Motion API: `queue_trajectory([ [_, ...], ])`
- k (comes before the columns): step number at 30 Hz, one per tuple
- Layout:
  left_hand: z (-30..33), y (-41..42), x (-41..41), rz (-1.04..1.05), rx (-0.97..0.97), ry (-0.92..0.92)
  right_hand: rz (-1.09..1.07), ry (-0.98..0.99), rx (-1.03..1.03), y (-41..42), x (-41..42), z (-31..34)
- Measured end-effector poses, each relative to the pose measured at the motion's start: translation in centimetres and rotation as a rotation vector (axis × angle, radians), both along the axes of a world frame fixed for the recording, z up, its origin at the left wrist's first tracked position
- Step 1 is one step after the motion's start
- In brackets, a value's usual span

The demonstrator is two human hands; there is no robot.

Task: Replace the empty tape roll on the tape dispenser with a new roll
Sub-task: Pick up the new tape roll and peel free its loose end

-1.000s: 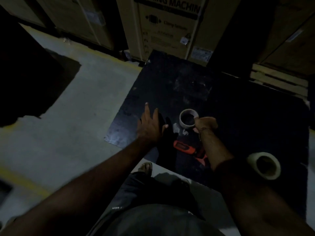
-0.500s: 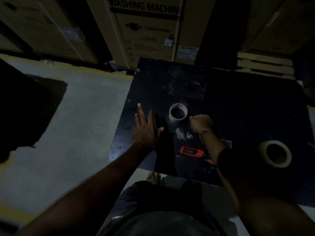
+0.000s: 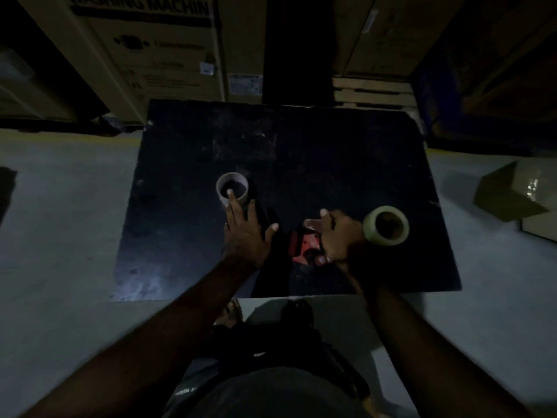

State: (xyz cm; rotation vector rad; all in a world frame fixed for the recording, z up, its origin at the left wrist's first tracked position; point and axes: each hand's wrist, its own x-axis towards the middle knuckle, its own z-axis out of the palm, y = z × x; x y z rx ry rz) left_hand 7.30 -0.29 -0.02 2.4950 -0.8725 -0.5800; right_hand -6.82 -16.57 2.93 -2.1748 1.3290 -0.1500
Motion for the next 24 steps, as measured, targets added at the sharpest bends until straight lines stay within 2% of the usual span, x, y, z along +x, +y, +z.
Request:
queue_trajectory([
  [3,0.0,-1.7,-2.2,0.033,0.014,0.035,-0.059,-0.059,-0.146,-2.9,-5.3,-1.0],
  [7,0.6,-4.1,-5.5,0.087,0.019,0.032,-0.095,0.179,-0.197,-6.7,-10.1,-1.8],
  [11,1.0,-5.4,-7.8,0.105,-0.009,0.024,0.158,0.425,-0.224,-8.9,-12.8,-4.0],
  [16,1.9,-7.1,-9.5,0.157,-0.053,0.079,0.328,0.498,-0.354,-12.2,-13.3,-4.2],
  [18,2.5,-7.9,-9.5,0.143,-0.099,0.098,0.299,0.434,-0.302,-12.8,-13.0,-3.7],
  [22,5.0,-9.5,-10.1,0.187,-0.369,0.15,0.074,0.032,-0.002,-12.9,-12.7,-1.3],
  [24,5.8,-10.3,-10.4,0.203,-0.385,0.256,-0.039,-0.142,0.179,-12.3,-12.7,-0.1],
])
